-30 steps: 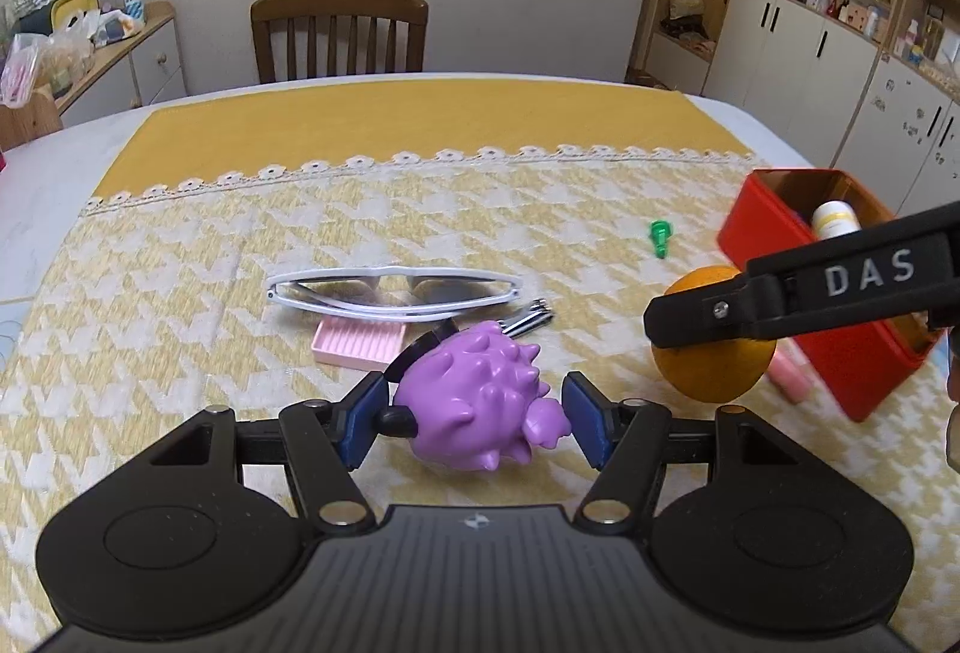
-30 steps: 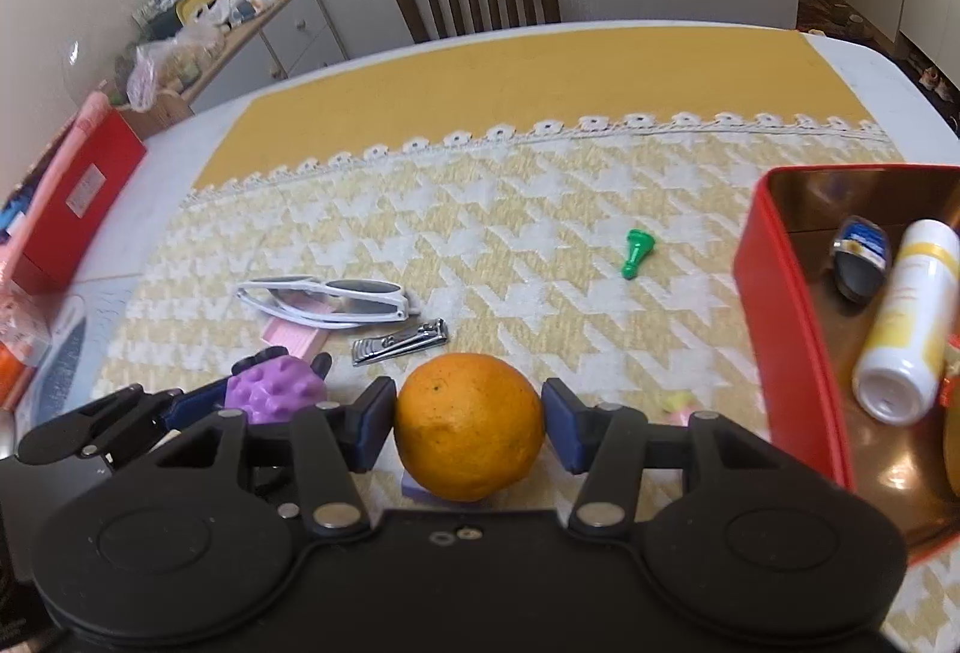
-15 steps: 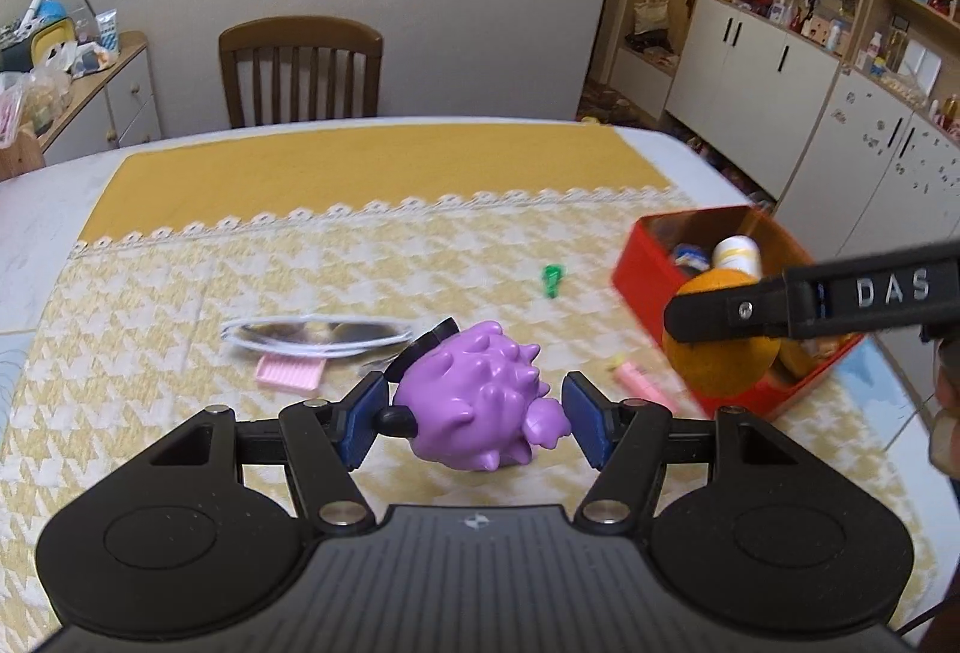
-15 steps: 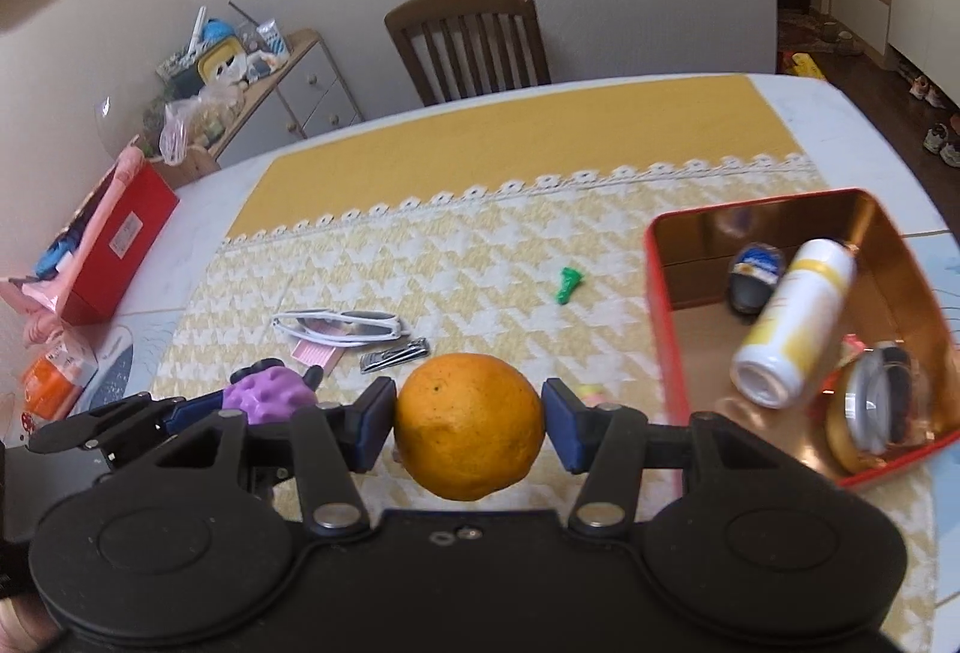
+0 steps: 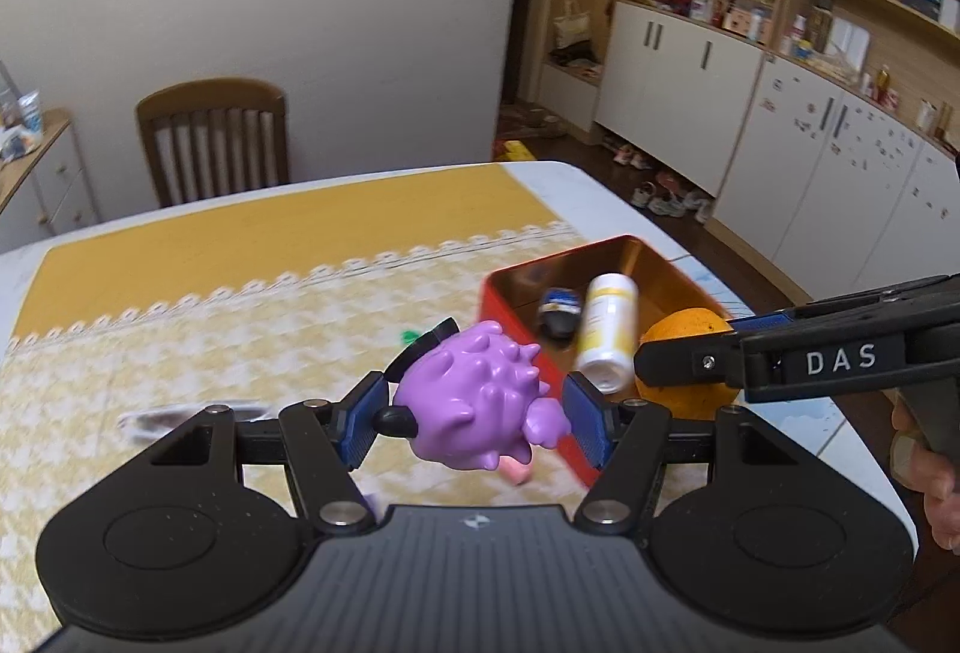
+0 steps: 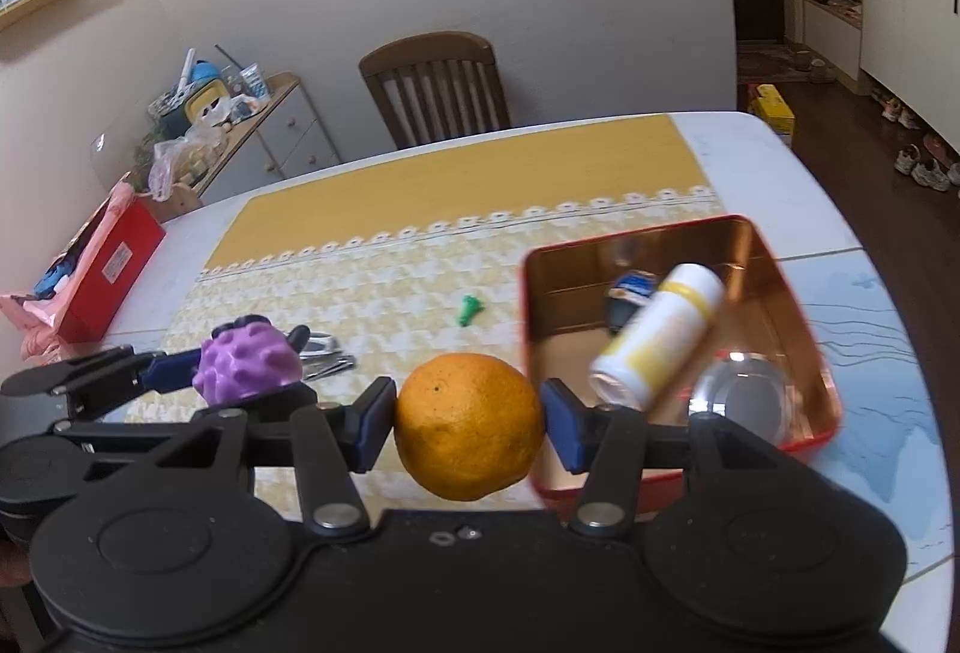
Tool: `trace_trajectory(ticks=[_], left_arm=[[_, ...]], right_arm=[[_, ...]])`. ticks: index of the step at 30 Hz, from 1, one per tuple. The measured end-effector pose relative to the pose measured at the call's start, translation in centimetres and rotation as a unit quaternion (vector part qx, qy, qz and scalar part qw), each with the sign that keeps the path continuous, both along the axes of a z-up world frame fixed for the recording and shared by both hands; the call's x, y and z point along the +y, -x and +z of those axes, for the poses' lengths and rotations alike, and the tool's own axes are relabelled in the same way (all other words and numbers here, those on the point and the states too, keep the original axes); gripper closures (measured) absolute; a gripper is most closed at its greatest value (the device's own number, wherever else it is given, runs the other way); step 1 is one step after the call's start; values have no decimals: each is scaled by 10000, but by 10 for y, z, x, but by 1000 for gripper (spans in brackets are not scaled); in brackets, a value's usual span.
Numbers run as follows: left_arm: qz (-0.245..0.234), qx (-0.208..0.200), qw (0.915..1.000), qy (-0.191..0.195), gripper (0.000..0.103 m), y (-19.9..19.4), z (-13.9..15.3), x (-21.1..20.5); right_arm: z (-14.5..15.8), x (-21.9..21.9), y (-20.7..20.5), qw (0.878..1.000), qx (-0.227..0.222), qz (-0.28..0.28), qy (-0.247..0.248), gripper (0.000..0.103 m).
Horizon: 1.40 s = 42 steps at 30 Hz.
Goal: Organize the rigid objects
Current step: 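Carry the purple ball and orange with both tools over the red tin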
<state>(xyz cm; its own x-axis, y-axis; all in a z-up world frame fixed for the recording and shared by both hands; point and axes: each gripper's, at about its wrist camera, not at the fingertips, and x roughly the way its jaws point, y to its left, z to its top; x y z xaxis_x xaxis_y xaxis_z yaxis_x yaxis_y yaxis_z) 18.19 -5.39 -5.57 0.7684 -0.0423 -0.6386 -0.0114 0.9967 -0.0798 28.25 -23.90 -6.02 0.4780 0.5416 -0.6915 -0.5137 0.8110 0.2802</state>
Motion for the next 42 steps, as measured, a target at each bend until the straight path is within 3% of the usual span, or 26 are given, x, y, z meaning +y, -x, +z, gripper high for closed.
trace_trajectory(ticks=[15,33,42], left_arm=[[-326,412,9986,97,39,-83,-21,-58],[-222,853,9957,-300,39,-175,-63,-78],[-104,1026,9946,-78,39,-197,-78,-75]], right_arm=[[-20,-76,-37,9982,-181,-422,382,50],[-51,-59,-82,9940,-380,87,1017,50],[-59,-54,-103,9914,-492,317,1166,50]])
